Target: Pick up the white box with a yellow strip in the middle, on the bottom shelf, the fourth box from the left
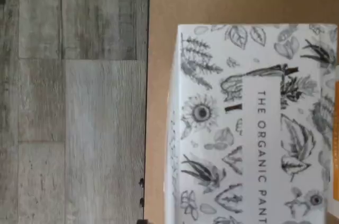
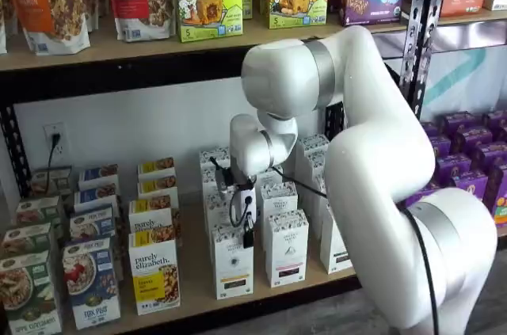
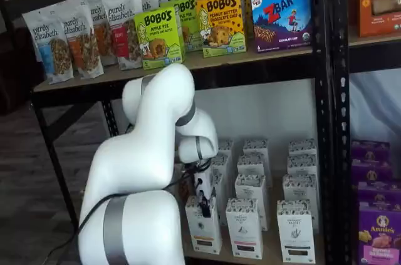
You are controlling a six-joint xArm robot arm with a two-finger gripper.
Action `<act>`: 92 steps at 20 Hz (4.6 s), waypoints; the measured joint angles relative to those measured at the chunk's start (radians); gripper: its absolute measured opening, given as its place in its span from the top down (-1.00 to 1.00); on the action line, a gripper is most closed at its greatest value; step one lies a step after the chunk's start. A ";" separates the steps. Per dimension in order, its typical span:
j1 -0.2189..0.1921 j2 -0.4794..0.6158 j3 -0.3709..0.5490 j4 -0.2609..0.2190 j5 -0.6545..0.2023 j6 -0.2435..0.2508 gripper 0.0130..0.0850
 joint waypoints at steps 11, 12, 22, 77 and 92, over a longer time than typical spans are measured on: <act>0.000 0.012 -0.014 -0.015 0.004 0.012 -1.00; 0.000 0.014 -0.017 -0.012 0.007 0.010 -1.00; 0.017 0.047 -0.060 -0.005 0.016 0.021 -1.00; 0.098 -0.272 0.420 0.006 -0.119 0.093 0.00; 0.076 -0.555 0.706 0.027 -0.091 0.053 0.00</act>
